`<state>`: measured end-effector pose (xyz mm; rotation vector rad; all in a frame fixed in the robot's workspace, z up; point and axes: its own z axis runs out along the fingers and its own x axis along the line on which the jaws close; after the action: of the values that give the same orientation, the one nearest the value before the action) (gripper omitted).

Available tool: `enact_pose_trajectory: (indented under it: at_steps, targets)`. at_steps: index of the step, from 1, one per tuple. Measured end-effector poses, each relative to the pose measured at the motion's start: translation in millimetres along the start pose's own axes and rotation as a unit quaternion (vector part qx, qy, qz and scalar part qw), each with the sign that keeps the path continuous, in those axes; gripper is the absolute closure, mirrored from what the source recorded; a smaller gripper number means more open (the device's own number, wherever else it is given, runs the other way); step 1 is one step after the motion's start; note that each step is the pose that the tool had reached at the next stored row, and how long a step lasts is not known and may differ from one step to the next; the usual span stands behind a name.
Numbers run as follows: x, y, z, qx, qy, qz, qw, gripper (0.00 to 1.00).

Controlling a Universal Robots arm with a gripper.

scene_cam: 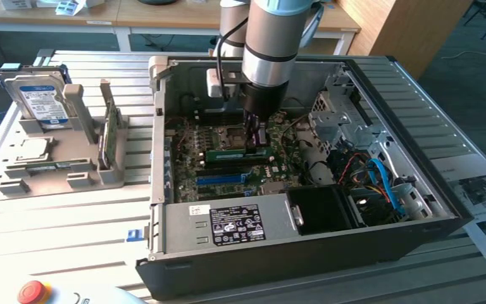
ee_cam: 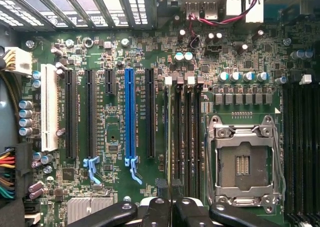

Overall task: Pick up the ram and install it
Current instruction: 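Insert the ram into the slot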

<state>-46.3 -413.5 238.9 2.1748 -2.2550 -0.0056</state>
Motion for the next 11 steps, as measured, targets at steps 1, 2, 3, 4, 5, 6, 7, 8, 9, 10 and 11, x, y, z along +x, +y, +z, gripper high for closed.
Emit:
enact_pose_trajectory:
  at_steps: [1, 2, 3, 4, 5, 6, 7, 8, 9, 10, 11]
  targets:
    - [0.0, -0.3, 0.0, -0.0019, 0.0001, 0.000, 1.0000, 0.88]
    - [0.0, -0.4, -0.1, -0.0024, 0.0001, 0.000, 1.0000, 0.88]
    - [0.0, -0.3, 0.0, -0.0024, 0.0001, 0.000, 1.0000, 0.88]
    - [0.0, -0.3, -0.1, -0.0024, 0.0001, 0.000, 1.0000, 0.88]
    - [0.0, -0.3, 0.0, -0.0024, 0.0001, 0.000, 1.0000, 0.88]
    - [0.0, -0.4, 0.0, -0.0024, 0.0001, 0.000, 1.0000, 0.88]
    - [0.0, -0.4, -0.1, -0.0024, 0.0001, 0.000, 1.0000, 0.88]
    - [0.0, -0.4, 0.0, -0.0024, 0.0001, -0.001, 1.0000, 0.88]
    - [0.0, -0.4, 0.0, -0.0025, 0.0001, -0.001, 1.0000, 0.88]
    - [0.0, -0.4, 0.0, -0.0027, 0.0001, -0.002, 1.0000, 0.88]
    - [0.0, -0.5, 0.1, -0.0032, 0.0001, -0.003, 1.0000, 0.88]
